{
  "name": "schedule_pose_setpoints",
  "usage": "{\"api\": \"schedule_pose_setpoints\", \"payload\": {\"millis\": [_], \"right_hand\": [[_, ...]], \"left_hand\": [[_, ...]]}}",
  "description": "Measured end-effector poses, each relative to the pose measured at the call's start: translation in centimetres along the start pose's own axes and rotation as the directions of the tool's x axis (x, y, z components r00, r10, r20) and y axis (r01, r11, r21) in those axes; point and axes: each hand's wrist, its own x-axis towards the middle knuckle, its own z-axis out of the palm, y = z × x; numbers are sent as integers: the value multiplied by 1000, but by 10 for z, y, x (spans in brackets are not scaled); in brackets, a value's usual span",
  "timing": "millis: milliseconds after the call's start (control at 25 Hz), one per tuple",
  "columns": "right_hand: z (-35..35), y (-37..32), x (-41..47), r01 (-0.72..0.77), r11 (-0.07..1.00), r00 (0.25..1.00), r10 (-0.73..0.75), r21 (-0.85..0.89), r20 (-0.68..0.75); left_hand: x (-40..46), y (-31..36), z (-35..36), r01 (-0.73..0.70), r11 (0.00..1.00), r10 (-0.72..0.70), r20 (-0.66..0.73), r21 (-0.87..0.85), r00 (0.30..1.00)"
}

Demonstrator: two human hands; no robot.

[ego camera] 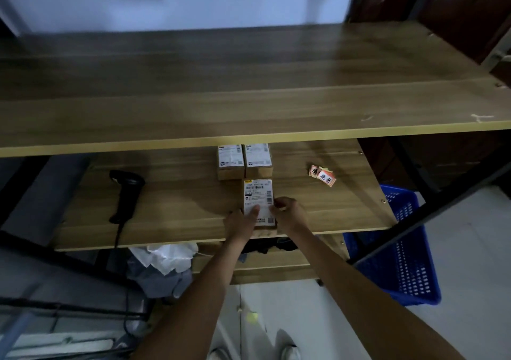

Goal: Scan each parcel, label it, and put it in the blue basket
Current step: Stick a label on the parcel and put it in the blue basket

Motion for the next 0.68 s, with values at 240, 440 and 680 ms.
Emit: {"api": "schedule_pose_setpoints", "payload": {"millis": [240, 440, 680], "right_hand": [[-1, 12, 10, 6, 999, 998, -4, -36, 67], [-1, 24, 13, 53, 998, 994, -50, -37, 95], [0, 29, 33, 102, 995, 985, -104, 18, 140]], "left_hand": [[6, -7, 19, 94, 995, -94, -18, -26, 995], [7, -11, 26, 151, 980, -151, 7, -127, 988], [22, -15, 28, 175, 965, -183, -24, -198, 983]]}}
